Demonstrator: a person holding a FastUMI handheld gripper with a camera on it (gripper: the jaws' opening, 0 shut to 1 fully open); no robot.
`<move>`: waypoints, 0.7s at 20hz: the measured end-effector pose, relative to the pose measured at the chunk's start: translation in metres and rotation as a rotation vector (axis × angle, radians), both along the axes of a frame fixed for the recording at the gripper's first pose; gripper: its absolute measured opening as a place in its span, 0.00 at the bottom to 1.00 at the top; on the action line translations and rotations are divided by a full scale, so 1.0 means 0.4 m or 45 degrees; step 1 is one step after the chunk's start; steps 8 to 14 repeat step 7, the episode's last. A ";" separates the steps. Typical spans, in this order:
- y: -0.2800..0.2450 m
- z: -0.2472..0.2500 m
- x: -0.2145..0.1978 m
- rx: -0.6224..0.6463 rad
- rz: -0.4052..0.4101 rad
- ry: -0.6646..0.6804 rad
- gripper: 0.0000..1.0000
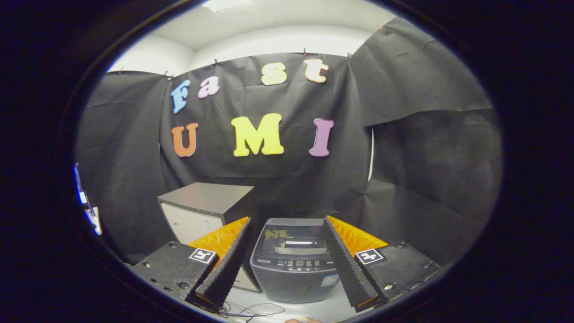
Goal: Put the clothes into the washing machine and then close the washing machine lid.
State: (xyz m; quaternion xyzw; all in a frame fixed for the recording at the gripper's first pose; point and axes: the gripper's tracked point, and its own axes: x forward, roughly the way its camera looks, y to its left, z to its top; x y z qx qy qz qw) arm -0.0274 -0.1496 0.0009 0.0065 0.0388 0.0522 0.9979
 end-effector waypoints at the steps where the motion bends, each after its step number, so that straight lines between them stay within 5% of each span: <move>1: -0.022 -0.008 -0.052 -0.001 0.007 -0.018 0.98; 7: -0.112 -0.057 -0.299 0.039 0.003 -0.034 0.99; 14: -0.112 -0.057 -0.299 0.039 0.003 -0.034 0.99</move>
